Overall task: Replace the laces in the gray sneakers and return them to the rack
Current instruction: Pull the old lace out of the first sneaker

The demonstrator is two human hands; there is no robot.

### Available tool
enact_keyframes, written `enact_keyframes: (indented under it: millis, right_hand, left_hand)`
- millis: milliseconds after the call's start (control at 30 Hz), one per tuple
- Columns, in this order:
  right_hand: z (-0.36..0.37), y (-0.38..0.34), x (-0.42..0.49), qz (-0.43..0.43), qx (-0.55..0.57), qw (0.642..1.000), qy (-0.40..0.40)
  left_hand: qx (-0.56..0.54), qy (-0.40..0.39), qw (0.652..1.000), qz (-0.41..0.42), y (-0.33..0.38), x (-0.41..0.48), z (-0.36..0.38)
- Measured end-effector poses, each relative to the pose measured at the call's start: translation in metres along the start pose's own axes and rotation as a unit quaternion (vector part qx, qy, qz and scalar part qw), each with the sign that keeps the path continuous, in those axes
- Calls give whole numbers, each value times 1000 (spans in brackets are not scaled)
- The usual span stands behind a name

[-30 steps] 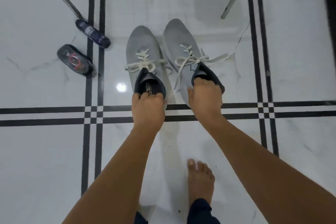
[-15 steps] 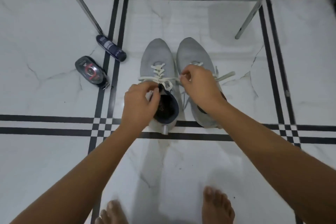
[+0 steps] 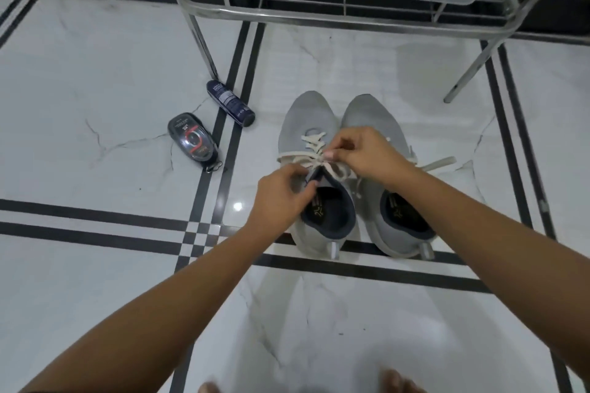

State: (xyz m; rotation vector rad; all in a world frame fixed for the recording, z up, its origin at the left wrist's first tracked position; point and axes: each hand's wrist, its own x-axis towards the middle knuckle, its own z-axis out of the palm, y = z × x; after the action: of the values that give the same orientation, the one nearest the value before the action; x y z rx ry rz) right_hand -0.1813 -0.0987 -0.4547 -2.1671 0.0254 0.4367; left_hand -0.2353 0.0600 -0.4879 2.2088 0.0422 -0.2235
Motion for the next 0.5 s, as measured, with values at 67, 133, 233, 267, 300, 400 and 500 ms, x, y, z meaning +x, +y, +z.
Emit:
enact_keyframes:
  millis: [67, 133, 233, 267, 300, 400, 500]
  right_hand:
    - [-9, -7, 5, 55, 256, 965, 20]
    - [-24, -13, 9, 81, 490, 868, -9]
    - [-34, -10, 12, 124, 411, 903, 26]
    - [-30, -6, 12, 123, 288, 949, 45]
    - [-25, -3, 13, 111, 156, 980, 55]
    - [-12, 9, 18, 10, -134, 991, 11]
    - [-9, 4, 15, -33, -254, 966, -24]
  left_hand:
    - [2, 4, 1000, 9, -2, 0, 2]
    - [-7, 11, 1000, 7, -3, 0, 0]
    - [-18, 25, 999, -9, -2, -3, -1]
    - [-20, 25, 999, -11, -1, -4, -1]
    - [-23, 23, 999, -10, -1, -4, -1]
    - [-55, 4, 998, -7, 2, 5, -3]
    - [-79, -35, 996, -29, 6, 17, -8]
